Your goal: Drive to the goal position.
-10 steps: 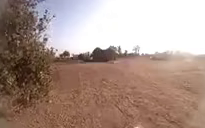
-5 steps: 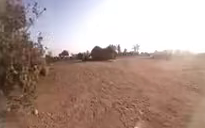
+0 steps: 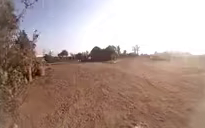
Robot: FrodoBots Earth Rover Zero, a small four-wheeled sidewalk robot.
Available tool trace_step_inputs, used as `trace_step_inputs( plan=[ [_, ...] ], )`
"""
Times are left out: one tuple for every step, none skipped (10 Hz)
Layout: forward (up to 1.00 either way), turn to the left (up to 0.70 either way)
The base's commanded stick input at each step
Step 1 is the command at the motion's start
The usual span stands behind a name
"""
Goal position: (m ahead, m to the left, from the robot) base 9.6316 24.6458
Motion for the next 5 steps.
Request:
trace_step_inputs(
  plan=[
    [0.70,0.00],
    [0.70,0.00],
    [0.70,0.00],
    [0.70,0.00],
    [0.70,0.00]
  ],
)
